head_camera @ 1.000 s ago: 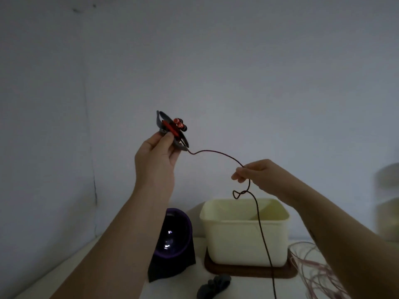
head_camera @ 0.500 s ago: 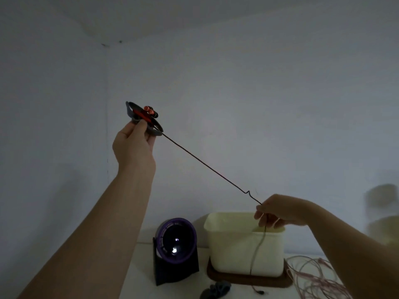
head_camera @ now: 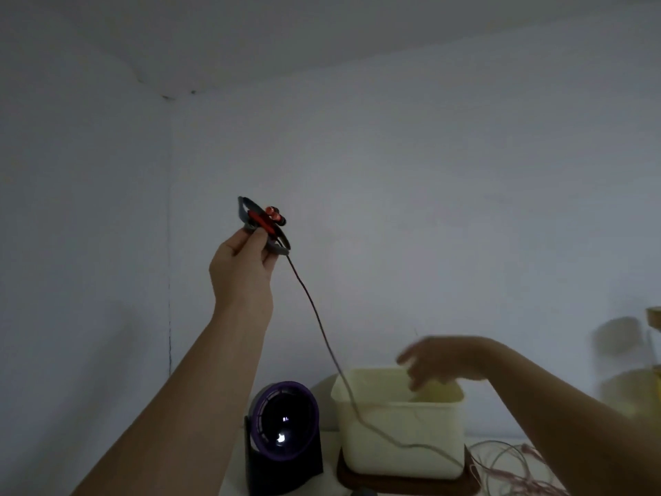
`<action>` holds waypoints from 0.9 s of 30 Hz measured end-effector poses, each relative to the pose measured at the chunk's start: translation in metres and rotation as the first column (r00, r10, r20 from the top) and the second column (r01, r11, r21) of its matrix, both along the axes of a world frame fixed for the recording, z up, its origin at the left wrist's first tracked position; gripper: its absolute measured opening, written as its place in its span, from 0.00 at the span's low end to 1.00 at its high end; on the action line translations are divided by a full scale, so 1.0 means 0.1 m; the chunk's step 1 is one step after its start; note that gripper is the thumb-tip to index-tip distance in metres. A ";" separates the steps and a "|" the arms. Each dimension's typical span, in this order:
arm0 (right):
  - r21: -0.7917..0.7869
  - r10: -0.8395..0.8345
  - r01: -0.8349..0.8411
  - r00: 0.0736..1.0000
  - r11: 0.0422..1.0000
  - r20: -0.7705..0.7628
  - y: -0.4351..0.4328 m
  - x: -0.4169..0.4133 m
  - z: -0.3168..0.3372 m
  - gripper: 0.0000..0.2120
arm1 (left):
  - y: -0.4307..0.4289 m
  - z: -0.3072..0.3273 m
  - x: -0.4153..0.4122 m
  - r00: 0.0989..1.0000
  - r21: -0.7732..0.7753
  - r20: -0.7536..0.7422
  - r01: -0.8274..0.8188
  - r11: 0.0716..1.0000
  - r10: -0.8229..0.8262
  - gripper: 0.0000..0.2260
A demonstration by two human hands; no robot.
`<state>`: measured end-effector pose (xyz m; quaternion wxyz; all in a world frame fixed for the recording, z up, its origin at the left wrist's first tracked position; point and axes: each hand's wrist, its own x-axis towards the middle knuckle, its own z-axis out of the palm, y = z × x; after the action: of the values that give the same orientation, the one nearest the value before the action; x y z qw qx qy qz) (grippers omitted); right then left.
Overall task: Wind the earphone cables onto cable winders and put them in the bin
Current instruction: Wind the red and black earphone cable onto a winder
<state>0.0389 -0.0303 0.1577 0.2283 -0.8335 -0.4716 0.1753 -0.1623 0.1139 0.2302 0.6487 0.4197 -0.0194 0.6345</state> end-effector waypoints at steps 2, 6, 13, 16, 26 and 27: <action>0.397 0.196 -0.081 0.946 0.914 -0.258 0.03 -0.22 0.20 0.22 | -0.05 -0.02 0.07 0.999 0.028 -0.042 0.036 0.999 -0.035 0.06; 0.668 0.417 -0.101 0.845 0.738 -0.334 0.23 -0.69 0.51 0.29 | -0.14 -0.07 0.19 0.995 0.043 -0.078 0.073 0.996 -0.070 0.08; 0.754 0.204 -0.072 0.975 0.653 -0.084 0.40 -0.99 0.49 0.10 | -0.15 -0.15 0.21 0.987 0.052 -0.143 0.088 0.995 -0.079 0.07; 0.626 -0.042 -0.282 0.892 0.727 0.450 0.31 -1.04 0.50 0.14 | -0.07 -0.21 0.19 0.984 0.045 -0.176 0.021 0.999 -0.013 0.06; 0.631 -0.370 -0.263 0.624 0.730 0.688 -0.15 -0.98 1.04 0.10 | -0.08 -0.48 0.19 0.917 0.297 -0.366 -0.048 0.954 0.160 0.07; 0.642 -0.389 -0.267 0.611 0.719 0.689 -0.16 -0.94 1.08 0.10 | -0.10 -0.46 0.19 0.914 0.325 -0.368 -0.047 0.944 0.172 0.07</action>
<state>-0.0554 -0.0466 0.2652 0.2967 -0.6898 -0.5197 -0.4075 -0.1435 0.1036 0.1840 0.5285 0.6347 0.0352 0.5627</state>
